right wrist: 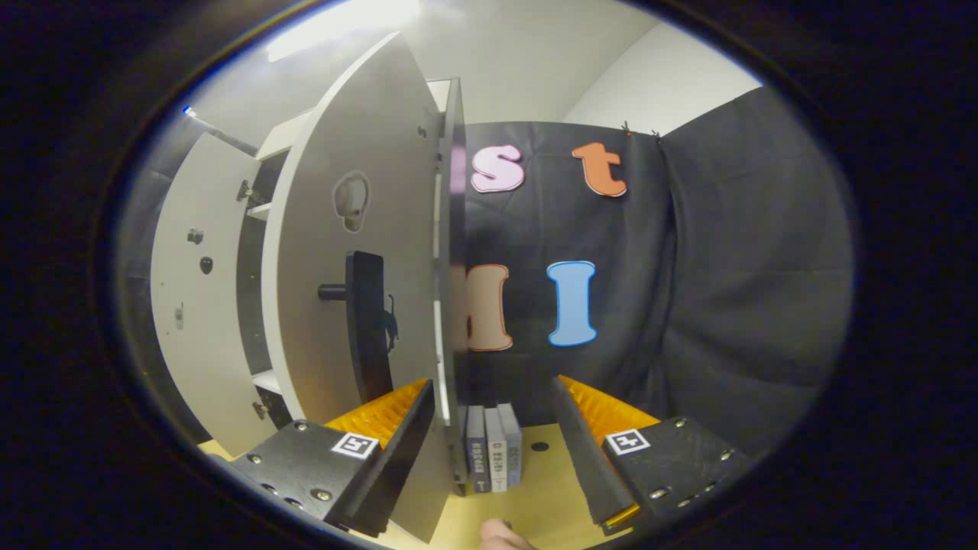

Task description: Grab one shoe with the right hand and put it into the shoe cabinet, grab the other shoe with the left hand and put it into the shoe cabinet; then close the right door with the right hand and the left door with the left hand.

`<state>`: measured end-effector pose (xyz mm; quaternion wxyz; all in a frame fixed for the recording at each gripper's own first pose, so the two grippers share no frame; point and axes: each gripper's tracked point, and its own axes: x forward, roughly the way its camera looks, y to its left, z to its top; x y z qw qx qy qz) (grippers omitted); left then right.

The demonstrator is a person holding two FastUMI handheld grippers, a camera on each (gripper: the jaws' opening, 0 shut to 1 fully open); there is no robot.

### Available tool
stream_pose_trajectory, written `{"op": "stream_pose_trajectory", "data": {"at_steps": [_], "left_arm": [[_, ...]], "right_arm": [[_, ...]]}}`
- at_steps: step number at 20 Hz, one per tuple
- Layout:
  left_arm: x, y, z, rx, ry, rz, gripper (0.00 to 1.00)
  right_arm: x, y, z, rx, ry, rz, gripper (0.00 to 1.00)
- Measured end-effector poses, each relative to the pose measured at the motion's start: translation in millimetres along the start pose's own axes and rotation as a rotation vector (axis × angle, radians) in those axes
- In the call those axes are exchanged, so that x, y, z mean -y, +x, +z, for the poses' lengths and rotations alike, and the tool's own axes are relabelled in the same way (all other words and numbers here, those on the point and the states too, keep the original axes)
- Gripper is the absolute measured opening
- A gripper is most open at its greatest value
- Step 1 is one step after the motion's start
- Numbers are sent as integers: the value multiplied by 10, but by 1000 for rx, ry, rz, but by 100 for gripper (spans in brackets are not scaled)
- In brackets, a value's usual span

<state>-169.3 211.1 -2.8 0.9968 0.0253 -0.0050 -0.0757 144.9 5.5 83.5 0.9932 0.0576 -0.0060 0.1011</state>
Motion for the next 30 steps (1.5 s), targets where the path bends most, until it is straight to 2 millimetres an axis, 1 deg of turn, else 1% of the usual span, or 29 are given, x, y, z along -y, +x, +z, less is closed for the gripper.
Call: {"op": "stream_pose_trajectory", "data": {"at_steps": [1, 3, 5, 6, 7, 8, 9, 10, 11, 12, 13, 14, 15, 16, 19, 20, 21, 23, 24, 25, 26, 27, 28, 29, 30], "left_arm": [[-78, 0, 23, -3, 8, 21, 98], [-242, 26, 99, 8, 38, 72, 98], [-392, 54, 147, 2, 53, 119, 99], [-449, 77, 158, -7, 54, 138, 98], [-486, 101, 191, -8, 58, 149, 98], [-532, 139, 219, -11, 63, 161, 98], [-597, 175, 270, -5, 67, 178, 98], [-674, 190, 313, 3, 69, 199, 98], [-767, 219, 370, 16, 63, 227, 97], [-853, 255, 434, 29, 55, 250, 100], [-912, 281, 485, 37, 52, 257, 100], [-979, 290, 517, 39, 50, 270, 98], [-1059, 311, 566, 42, 47, 287, 100], [-1147, 323, 608, 50, 48, 296, 98], [-1352, 412, 763, 76, 26, 311, 98], [-1393, 461, 820, 87, 25, 308, 97], [-1425, 506, 878, 95, 24, 307, 97], [-1450, 654, 992, 98, 20, 284, 94], [-1450, 749, 1034, 98, 14, 271, 96], [-1469, 843, 1050, 92, 6, 273, 96], [-1480, 897, 1065, 85, 1, 277, 92], [-1445, 950, 1076, 75, 2, 268, 96], [-1405, 1010, 1076, 69, 4, 261, 93], [-1380, 1075, 1070, 60, 9, 262, 96], [-1355, 1136, 1052, 40, 15, 262, 92]], "right_arm": [[-125, 7, -8, 0, -7, 10, 93], [-363, 1, -23, 2, -12, 13, 93], [-620, 33, -51, 5, -13, 21, 93], [-766, 69, -70, 6, -25, 34, 93], [-912, 103, -99, 4, -30, 50, 93], [-1065, 134, -143, -6, -18, 72, 91], [-1250, 139, -212, -21, 1, 104, 91], [-1373, 145, -278, -43, 23, 111, 93], [-1322, 92, -289, -49, 57, 68, 98], [-1317, 87, -282, -31, 85, 47, 98], [-1367, 42, -245, -15, 98, 57, 99], [-1396, -10, -273, -13, 96, 62, 98], [-1398, -86, -337, -12, 83, 64, 100], [-1383, -164, -393, -11, 78, 60, 100], [-1308, -453, -650, -25, 80, 50, 100], [-1303, -561, -726, -28, 78, 58, 100], [-1290, -666, -798, -26, 77, 59, 100], [-1260, -886, -947, -16, 81, 45, 100], [-1277, -982, -1031, -13, 74, 51, 100], [-1305, -1072, -1132, -12, 61, 55, 100], [-1316, -1164, -1223, -5, 59, 55, 100], [-1320, -1231, -1310, 0, 79, 48, 100], [-1336, -1270, -1391, 1, 110, 42, 100], [-1369, -1307, -1484, -3, 119, 44, 100], [-1379, -1331, -1566, -11, 116, 42, 100]]}}
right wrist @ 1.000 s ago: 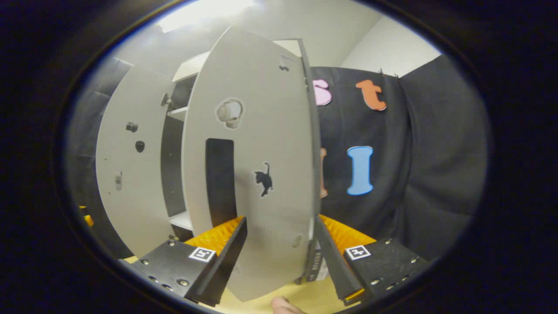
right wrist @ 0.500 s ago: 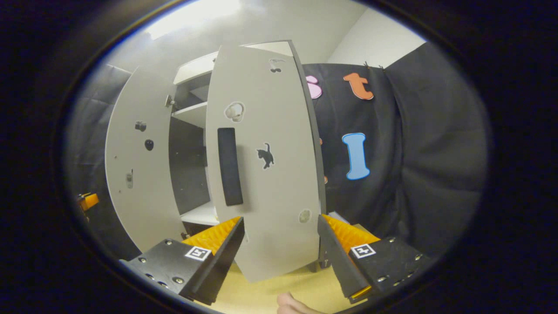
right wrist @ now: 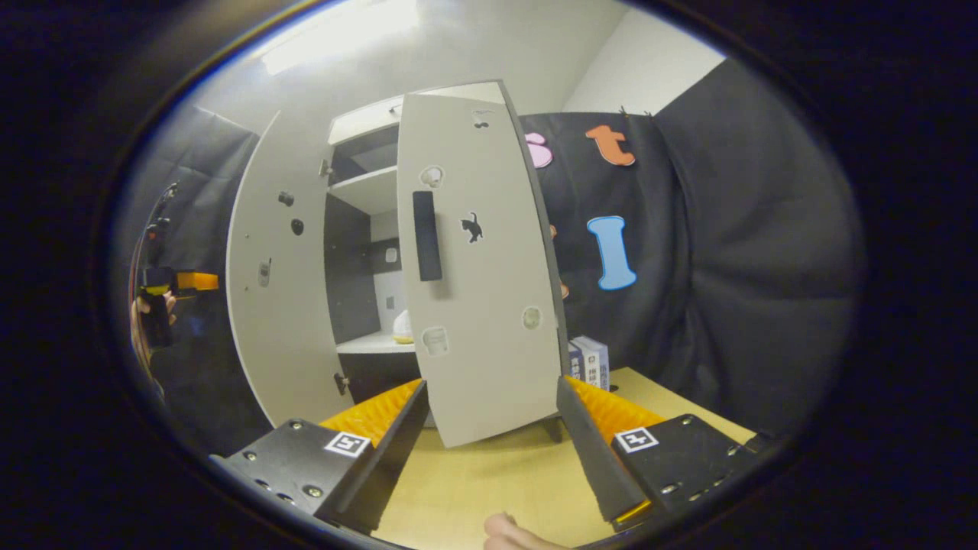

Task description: Grab one shoe with the right hand and put it into the shoe cabinet, grab the other shoe with the left hand and put it into the shoe cabinet; then close the right door with the right hand and the left door with the left hand.

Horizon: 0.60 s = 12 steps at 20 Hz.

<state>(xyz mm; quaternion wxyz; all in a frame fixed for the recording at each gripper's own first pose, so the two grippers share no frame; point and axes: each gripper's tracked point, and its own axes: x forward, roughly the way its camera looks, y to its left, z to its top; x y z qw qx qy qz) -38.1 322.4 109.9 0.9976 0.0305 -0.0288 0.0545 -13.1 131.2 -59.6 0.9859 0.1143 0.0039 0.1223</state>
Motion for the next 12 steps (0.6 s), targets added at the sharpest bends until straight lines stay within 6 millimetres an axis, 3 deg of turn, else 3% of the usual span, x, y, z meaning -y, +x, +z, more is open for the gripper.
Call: {"op": "stream_pose_trajectory", "data": {"at_steps": [4, 6, 8, 12], "left_arm": [[211, 155, -110, -76, 29, 10, 96], [205, 154, -98, -88, 47, 61, 88], [272, 154, -98, -102, 41, 74, 88], [688, 130, -174, -133, -52, -65, 87]], "right_arm": [[-22, -61, -239, -12, -31, 48, 100], [55, -49, -348, -38, -26, 53, 100], [135, -15, -349, -41, -11, 42, 100], [111, 0, -390, -56, 26, 79, 100]]}}
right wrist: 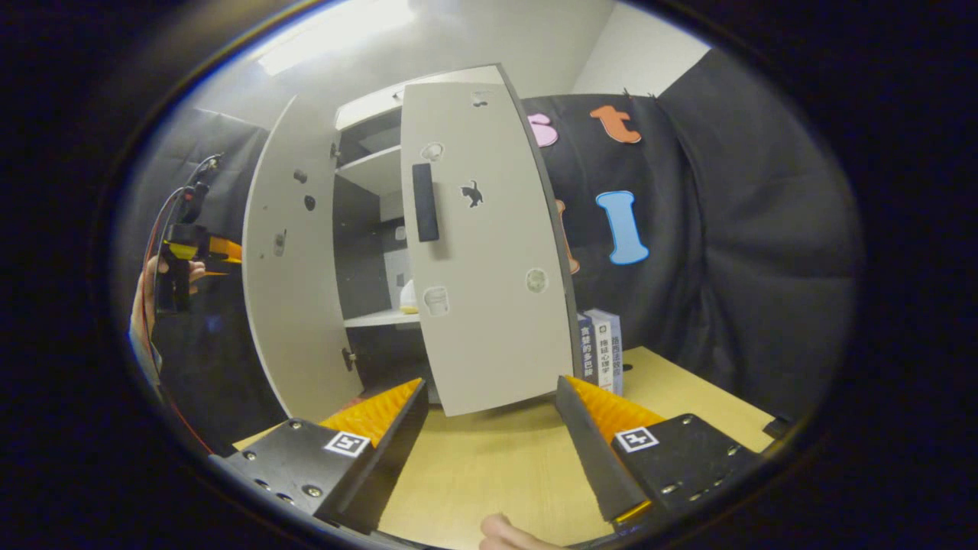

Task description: Grab one shoe with the right hand and put it into the shoe cabinet, grab the other shoe with the left hand and put it into the shoe cabinet; then close the right door with the right hand and the left door with the left hand.

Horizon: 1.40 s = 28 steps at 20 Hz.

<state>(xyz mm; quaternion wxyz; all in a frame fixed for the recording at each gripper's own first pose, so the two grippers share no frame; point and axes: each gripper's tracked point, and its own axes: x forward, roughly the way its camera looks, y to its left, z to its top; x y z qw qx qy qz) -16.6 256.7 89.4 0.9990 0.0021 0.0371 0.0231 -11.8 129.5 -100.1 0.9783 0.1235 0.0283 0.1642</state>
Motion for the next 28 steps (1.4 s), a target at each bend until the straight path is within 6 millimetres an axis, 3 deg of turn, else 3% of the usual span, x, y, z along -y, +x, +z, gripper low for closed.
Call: {"op": "stream_pose_trajectory", "data": {"at_steps": [2, 3, 4, 6, 8, 9, 13, 17, 18, 21, 22, 23, 28], "left_arm": [[193, -6, -51, -20, -28, -28, 87], [283, -10, -61, -26, -28, -38, 92], [383, -3, -70, -31, -28, -48, 87], [556, 76, -46, -22, -14, -67, 92], [676, 155, -101, -22, 12, -60, 87], [732, 177, -100, -17, 26, -49, 92], [1037, 268, -3, 23, 39, -88, 92], [1372, 341, -41, 32, 58, -121, 94], [1450, 349, -55, 34, 59, -127, 90], [1674, 307, -173, 19, 74, -144, 94], [1736, 299, -213, 17, 74, -151, 89], [1775, 277, -233, 16, 67, -156, 94], [1891, -11, -380, -7, 67, -183, 95]], "right_arm": [[61, -43, 56, 13, -24, -18, 100], [103, -73, 79, 24, -43, -33, 100], [131, -97, 121, 38, -52, -42, 100], [104, -114, 162, 55, -43, -30, 100], [98, -131, 164, 53, -23, -17, 98], [123, -151, 177, 55, -21, -19, 100], [247, -183, 219, 69, -19, -53, 100], [305, -214, 255, 79, -2, -63, 100], [305, -212, 270, 85, -4, -60, 100], [377, -250, 282, 90, -12, -82, 100], [392, -243, 298, 94, -12, -88, 100], [403, -229, 291, 89, -8, -94, 100], [422, -308, 329, 86, 0, -110, 100]]}}
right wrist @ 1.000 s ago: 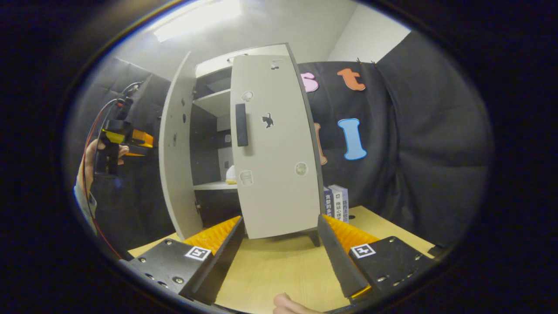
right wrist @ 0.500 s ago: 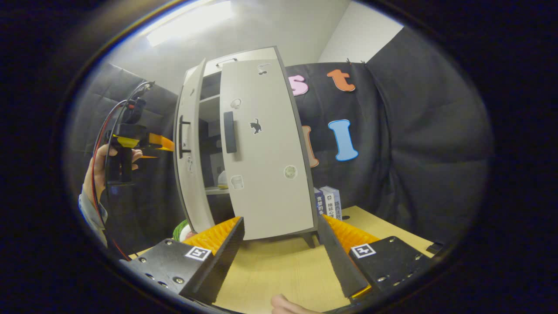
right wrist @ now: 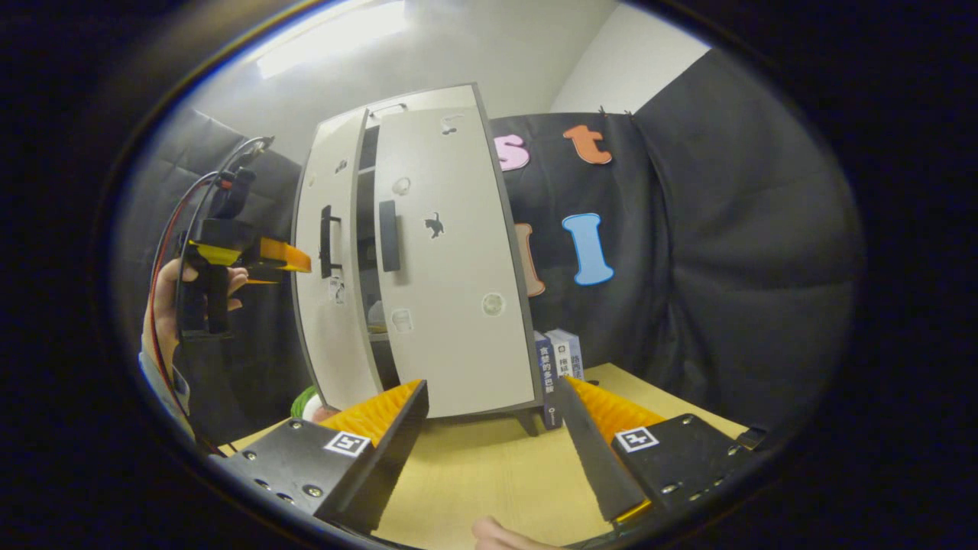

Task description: Grab one shoe with the right hand and put it into the shoe cabinet, grab the other shoe with the left hand and put it into the shoe cabinet; then close the right door with the right hand and the left door with the left hand.

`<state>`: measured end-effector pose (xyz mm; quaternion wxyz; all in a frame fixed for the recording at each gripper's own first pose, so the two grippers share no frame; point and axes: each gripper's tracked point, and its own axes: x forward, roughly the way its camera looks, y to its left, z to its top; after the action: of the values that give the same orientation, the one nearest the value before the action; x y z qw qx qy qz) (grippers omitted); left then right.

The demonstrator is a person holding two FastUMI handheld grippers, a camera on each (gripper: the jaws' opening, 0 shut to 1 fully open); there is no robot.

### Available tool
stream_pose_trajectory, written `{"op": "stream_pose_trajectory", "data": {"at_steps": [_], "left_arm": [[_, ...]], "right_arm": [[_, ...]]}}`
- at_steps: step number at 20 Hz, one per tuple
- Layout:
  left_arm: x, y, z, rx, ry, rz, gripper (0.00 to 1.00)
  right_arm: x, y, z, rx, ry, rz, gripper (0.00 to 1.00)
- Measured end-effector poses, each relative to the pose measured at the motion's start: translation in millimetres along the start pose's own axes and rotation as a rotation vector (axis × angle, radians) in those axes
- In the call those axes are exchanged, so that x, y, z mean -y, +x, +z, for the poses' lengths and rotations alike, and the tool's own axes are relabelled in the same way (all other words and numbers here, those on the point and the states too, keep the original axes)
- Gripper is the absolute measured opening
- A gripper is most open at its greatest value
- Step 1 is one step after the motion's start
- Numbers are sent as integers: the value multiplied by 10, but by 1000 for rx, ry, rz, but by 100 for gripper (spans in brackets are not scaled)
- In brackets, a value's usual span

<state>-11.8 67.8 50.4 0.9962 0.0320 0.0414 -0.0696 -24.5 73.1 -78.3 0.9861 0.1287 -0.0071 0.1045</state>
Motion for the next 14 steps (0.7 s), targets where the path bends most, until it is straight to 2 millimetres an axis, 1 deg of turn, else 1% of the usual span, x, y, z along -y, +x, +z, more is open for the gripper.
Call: {"op": "stream_pose_trajectory", "data": {"at_steps": [1, 2, 4, 6, 8, 9, 11, 14], "left_arm": [[19, -51, -39, -3, 2, 3, 91], [41, -98, -92, -18, -4, 1, 95], [108, -267, -210, -49, -18, -22, 95], [141, -463, -256, -58, -22, -34, 95], [146, -646, -288, -55, 3, -42, 95], [135, -756, -317, -58, 9, -41, 95], [56, -966, -263, -16, 24, -9, 95], [-5, -1295, -290, 34, 29, 16, 95]], "right_arm": [[13, -31, 15, 2, 7, -6, 100], [27, -53, 39, 5, 12, -14, 100], [30, -80, 42, -2, 17, -26, 100], [21, -117, 58, -4, 21, -28, 100], [-35, -160, 86, -5, 20, -18, 100], [-64, -165, 99, -9, 19, -14, 100], [-114, -157, 134, -17, 29, -14, 100], [-243, -177, 246, -5, 29, -7, 100]]}}
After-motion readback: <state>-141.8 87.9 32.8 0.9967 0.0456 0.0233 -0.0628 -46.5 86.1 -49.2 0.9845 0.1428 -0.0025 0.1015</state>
